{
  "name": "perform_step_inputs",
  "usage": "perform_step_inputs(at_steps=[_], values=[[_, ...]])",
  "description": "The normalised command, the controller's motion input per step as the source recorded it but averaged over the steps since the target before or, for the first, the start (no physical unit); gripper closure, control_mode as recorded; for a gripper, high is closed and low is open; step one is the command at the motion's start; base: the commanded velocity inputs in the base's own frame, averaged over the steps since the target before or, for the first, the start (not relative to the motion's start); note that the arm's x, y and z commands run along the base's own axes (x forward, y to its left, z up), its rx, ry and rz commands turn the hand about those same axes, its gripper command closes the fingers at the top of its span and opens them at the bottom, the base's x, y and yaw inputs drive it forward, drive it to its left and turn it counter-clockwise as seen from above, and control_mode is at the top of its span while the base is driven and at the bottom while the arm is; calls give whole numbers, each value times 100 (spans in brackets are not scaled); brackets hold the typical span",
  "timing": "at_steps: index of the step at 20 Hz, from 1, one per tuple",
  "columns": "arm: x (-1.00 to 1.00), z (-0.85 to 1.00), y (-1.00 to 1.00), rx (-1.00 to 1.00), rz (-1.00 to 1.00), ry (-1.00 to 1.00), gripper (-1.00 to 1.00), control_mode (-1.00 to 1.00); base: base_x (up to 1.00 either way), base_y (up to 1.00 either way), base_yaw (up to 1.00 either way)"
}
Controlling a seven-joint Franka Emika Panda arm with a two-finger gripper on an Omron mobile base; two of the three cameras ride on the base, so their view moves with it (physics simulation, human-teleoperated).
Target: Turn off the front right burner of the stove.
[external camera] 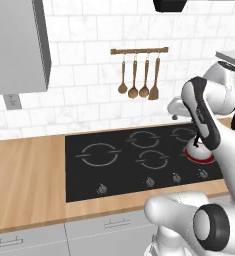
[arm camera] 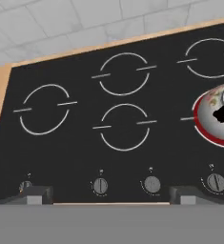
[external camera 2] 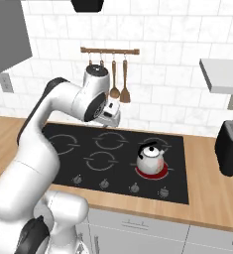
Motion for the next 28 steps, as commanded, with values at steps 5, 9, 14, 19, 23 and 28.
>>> perform_step_inputs(at_steps=[5,9,14,19,23,28], values=[[-27,-46,-100,25,-7,-7,-100,-100,0,0,0],[-8,-53,-100,8,0,-3,-100,-100,0,0,0],[0,-42,-100,0,0,0,-100,-100,0,0,0],[0,-52,-100,0,15,-8,-100,-100,0,0,0],[0,-75,-94,-3,52,-26,-100,-100,0,0,0],[0,-61,-46,-15,58,-34,-100,-100,0,0,0]])
